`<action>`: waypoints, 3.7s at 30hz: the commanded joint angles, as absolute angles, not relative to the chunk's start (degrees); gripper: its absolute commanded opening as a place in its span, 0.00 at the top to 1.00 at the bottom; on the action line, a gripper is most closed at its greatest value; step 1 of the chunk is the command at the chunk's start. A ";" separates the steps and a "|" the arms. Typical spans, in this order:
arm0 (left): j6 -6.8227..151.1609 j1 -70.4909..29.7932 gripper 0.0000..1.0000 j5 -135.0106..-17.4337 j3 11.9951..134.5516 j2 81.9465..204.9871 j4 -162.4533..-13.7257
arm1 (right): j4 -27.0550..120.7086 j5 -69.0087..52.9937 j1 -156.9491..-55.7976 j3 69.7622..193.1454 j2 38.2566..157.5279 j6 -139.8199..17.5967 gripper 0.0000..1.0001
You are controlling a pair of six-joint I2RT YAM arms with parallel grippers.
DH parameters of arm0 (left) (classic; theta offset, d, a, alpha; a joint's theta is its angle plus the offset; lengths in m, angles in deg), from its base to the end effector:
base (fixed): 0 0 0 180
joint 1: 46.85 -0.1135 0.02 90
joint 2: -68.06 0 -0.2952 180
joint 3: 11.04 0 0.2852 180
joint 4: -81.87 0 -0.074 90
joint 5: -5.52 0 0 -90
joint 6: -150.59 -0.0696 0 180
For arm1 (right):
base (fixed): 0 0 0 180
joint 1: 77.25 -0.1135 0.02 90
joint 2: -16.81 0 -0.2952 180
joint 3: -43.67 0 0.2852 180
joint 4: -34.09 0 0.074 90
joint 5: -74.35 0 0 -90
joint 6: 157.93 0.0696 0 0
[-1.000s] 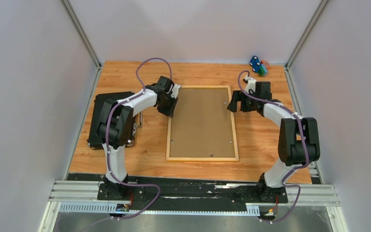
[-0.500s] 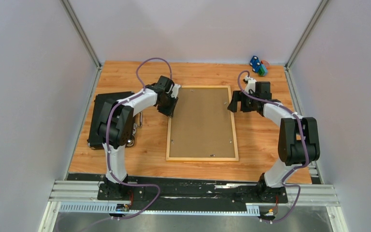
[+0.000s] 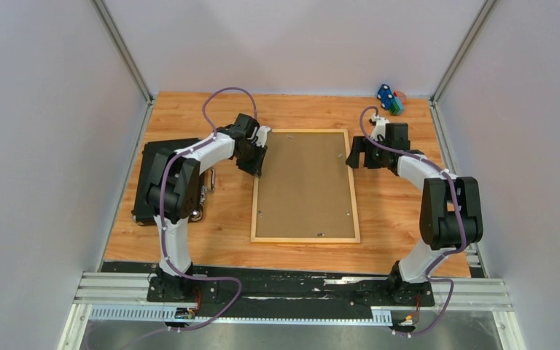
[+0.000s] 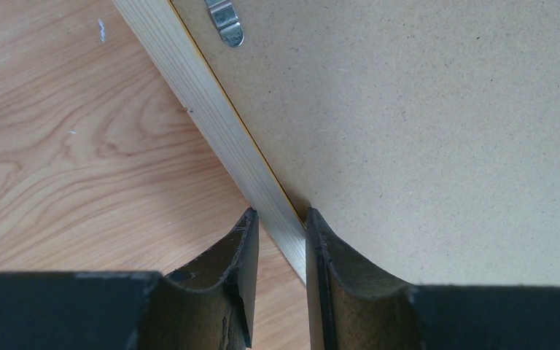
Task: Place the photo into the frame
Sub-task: Install the photo frame at the center of the board.
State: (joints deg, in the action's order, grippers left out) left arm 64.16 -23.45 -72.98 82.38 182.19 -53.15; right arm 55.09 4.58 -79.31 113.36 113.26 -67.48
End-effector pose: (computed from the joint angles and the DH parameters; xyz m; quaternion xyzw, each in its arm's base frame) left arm 0.4222 -0.1978 0.1525 0.1883 0.9545 -0.1441 0.1809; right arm 0.4003 0.0385 0.1753 -0.0762 0.9173 0.1716 0.3510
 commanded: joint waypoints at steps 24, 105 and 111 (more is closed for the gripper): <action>64.64 -26.28 0.06 -76.77 95.46 182.82 -51.84 | 53.88 5.03 -79.33 115.59 113.67 -65.47 0.18; 66.60 -25.49 0.35 -69.73 85.68 181.09 -49.28 | 54.41 5.73 -79.27 116.11 115.87 -66.23 0.18; 67.03 -25.49 0.47 -68.82 84.33 181.13 -49.45 | 54.47 5.53 -79.21 116.11 115.86 -66.23 0.18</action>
